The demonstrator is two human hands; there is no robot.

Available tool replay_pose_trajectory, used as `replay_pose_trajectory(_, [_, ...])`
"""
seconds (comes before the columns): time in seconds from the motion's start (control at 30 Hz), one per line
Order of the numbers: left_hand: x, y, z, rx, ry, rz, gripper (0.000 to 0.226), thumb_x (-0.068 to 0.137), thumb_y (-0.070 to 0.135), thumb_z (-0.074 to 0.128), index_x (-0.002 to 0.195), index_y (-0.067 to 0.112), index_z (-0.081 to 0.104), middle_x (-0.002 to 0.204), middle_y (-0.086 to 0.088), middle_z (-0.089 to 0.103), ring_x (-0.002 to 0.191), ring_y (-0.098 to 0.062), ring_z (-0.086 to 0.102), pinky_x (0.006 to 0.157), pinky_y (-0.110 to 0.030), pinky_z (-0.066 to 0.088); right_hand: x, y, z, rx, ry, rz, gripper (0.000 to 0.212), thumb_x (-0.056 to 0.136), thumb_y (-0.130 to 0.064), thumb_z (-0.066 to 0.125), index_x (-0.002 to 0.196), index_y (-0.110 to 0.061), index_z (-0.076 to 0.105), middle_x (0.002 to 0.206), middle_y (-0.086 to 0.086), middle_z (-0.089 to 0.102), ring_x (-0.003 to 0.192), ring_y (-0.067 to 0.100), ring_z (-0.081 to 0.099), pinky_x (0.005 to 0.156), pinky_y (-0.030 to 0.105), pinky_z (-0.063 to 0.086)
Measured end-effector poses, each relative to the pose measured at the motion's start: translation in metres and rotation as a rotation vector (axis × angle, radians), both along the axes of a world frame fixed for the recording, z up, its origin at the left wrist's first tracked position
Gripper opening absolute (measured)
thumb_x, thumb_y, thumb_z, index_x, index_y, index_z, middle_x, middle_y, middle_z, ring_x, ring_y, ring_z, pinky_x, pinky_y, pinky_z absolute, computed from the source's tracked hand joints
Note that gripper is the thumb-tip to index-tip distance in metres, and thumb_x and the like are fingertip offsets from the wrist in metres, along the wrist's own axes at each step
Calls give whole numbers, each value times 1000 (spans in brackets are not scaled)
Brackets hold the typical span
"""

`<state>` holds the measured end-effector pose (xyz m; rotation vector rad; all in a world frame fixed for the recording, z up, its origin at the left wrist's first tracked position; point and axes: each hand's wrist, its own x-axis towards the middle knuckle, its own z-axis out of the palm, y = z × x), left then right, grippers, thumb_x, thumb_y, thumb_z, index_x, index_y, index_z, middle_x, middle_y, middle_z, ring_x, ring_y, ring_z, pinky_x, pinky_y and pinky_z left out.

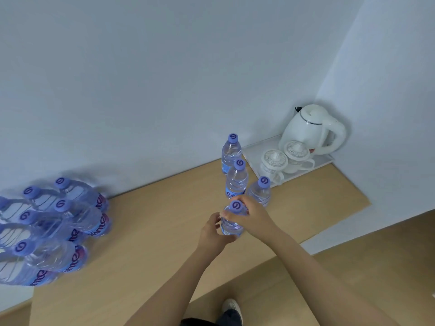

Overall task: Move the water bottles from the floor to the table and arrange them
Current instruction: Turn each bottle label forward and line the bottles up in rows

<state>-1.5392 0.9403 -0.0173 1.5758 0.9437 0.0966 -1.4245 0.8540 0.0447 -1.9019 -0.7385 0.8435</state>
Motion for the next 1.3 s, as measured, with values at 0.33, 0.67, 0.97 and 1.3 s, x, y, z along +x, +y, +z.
replay_pose_trajectory(0.33, [-6, 6, -2, -15, 38, -31, 67, 68, 9, 83, 127, 21, 52, 121, 10, 60, 112, -12, 51, 86, -28, 49, 10, 8, -9, -21, -6, 62, 36, 69, -27, 86, 96, -21, 64, 85, -10, 66, 82, 4, 61, 75, 16, 45])
replay_pose_trajectory(0.67, [-51, 24, 49, -170, -140, -65, 28, 70, 8, 77, 89, 5, 56, 67, -7, 63, 52, -21, 53, 52, -26, 43, -9, 70, 43, 19, 153, 133, 11, 78, -19, 78, 79, -22, 67, 66, -19, 64, 69, -7, 63, 65, 7, 47])
replay_pose_trajectory(0.97, [-87, 36, 57, -8, -156, 249, 45, 61, 19, 85, 99, 12, 61, 86, -7, 72, 78, -24, 70, 70, -38, 58, -82, 115, 52, 120, 277, -44, 31, 74, -23, 82, 97, -16, 61, 82, -11, 68, 66, -1, 66, 59, 16, 50])
replay_pose_trajectory(1.3, [-126, 56, 83, -208, -277, 145, 46, 66, 13, 84, 104, 9, 60, 82, -1, 71, 73, -14, 67, 67, -25, 54, -92, 137, 70, 228, 624, 26, 23, 59, -10, 71, 80, -13, 62, 76, 12, 64, 65, 26, 62, 65, 32, 50])
